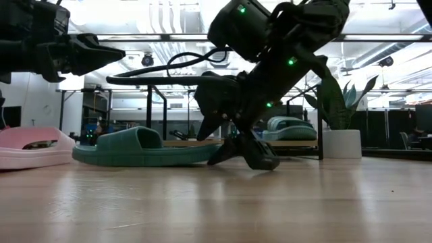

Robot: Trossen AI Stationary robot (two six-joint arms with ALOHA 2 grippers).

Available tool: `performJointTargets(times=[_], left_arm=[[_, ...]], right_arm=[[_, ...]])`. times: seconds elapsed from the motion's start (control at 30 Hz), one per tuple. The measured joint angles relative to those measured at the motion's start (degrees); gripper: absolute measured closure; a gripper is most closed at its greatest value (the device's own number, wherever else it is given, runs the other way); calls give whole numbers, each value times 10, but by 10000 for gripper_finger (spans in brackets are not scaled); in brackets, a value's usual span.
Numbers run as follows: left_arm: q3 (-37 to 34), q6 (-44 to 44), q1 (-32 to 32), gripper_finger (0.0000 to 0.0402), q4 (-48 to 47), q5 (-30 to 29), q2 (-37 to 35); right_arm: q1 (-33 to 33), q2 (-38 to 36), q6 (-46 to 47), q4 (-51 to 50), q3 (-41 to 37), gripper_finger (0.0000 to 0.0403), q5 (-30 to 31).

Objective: Pick and place slides into the shelf
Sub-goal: Put the green slide on the shelf

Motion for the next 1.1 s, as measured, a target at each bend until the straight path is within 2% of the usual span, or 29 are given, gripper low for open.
performJointTargets(times=[0.13,0.4,0.53,0.7,0.83,1.1], left_arm=[[0,0,0,311,0,0,0],[0,0,0,311,0,0,0],[0,0,0,311,0,0,0],[0,0,0,311,0,0,0],[0,0,0,311,0,0,0],[0,0,0,311,13,0,-1]], right_arm=[[-1,-5,8,-4,-1,211,0],[-11,-7,34,-18,-5,323,-2],[-17,-8,44,-26,-7,361,0],[-15,-17,43,-37,-7,363,27],[-7,-50,47,-57,-6,363,58],[16,-189,91,-166,-6,365,72]])
